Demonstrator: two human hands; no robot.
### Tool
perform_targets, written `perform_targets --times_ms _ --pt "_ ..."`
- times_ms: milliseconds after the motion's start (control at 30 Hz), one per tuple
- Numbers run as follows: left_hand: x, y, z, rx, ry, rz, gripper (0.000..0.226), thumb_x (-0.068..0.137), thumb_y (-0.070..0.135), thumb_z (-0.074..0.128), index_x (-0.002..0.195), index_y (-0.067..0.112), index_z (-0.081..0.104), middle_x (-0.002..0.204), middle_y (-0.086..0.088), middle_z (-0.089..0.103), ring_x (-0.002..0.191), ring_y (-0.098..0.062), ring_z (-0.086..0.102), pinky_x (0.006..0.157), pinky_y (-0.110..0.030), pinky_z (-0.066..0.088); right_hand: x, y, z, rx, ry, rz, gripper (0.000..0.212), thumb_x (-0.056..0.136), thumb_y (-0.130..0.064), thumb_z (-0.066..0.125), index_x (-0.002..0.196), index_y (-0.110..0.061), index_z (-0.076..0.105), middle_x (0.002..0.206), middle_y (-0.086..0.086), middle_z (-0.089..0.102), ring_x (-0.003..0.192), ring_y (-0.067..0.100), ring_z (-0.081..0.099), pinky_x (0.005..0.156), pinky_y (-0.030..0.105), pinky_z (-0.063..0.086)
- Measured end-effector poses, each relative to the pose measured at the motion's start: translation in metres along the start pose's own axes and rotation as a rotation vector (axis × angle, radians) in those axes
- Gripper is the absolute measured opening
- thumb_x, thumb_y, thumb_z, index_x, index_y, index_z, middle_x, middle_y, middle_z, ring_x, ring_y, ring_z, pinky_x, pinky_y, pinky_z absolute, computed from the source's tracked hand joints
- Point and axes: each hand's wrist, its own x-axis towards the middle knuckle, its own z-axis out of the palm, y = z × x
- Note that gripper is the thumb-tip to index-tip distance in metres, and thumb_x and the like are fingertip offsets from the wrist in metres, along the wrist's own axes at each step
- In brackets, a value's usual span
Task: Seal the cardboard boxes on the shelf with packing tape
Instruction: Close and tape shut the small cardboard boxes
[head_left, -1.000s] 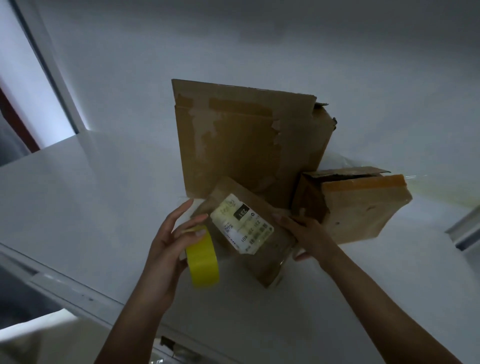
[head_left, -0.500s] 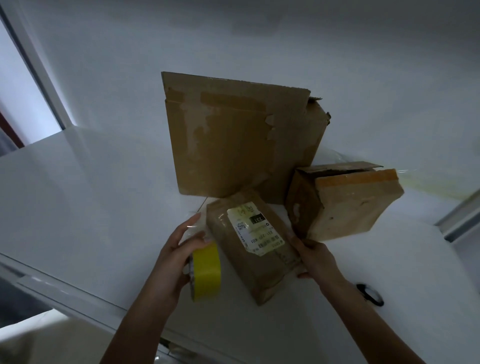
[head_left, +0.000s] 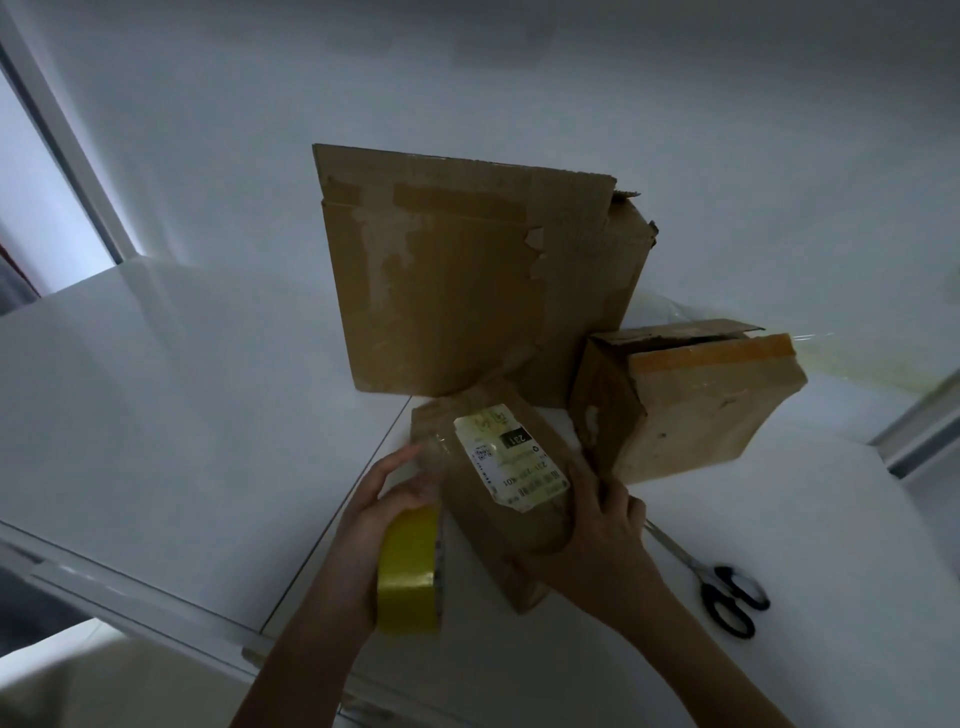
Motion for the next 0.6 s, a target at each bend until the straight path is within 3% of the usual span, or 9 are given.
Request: perform_targets --times_ms 100,200,300,467,600 --pt "-0.003 0.003 0.000 -0.009 -0.005 0.043 0.029 0.094 0.019 0.062 0.120 0.032 0.067 0.116 0.006 0.071 0.083 -0.026 0.071 0.066 -0.036 0.060 0.009 0.005 -0.014 0.039 -0.082 0.046 0.113 0.063 -0.072 0.068 0.153 -0.029 0.013 0.148 0.005 0.022 0.132 0.029 0.024 0.103 0.040 0.037" --pt "-0.007 0.003 0.003 -0.036 -0.052 0.083 0.021 0.094 0.009 0.058 0.111 0.014 0.071 0.113 -0.001 0.074 0.050 -0.014 0.052 0.051 -0.025 0.047 0.024 0.018 -0.026 0.188 -0.137 0.116 0.110 0.057 -0.079 0.061 0.151 -0.038 0.022 0.144 0.003 0.035 0.129 0.030 0.034 0.103 0.041 0.041" --pt "-0.004 -0.013 0.009 0.086 0.018 0.145 0.020 0.094 0.005 0.060 0.106 0.011 0.074 0.104 -0.006 0.076 0.057 -0.013 0.056 0.055 -0.027 0.051 0.032 0.024 -0.032 0.342 -0.152 0.179 0.113 0.045 -0.085 0.055 0.145 -0.040 0.033 0.141 0.001 0.045 0.126 0.028 0.044 0.101 0.044 0.044" --pt "0.005 -0.028 0.019 0.012 0.208 0.138 0.016 0.091 0.005 0.065 0.106 0.008 0.071 0.095 -0.009 0.077 0.051 -0.012 0.058 0.056 -0.025 0.054 0.031 0.024 -0.034 0.387 -0.166 0.192 0.114 0.044 -0.088 0.058 0.144 -0.041 0.034 0.142 0.000 0.044 0.127 0.027 0.044 0.102 0.044 0.045" --pt "0.006 -0.020 0.020 0.006 0.200 0.110 0.020 0.093 0.015 0.066 0.113 0.013 0.068 0.094 -0.007 0.077 0.057 -0.016 0.065 0.064 -0.030 0.057 0.033 0.026 -0.037 0.438 -0.187 0.193 0.112 0.044 -0.085 0.060 0.144 -0.039 0.037 0.139 -0.003 0.046 0.125 0.022 0.046 0.100 0.040 0.045"
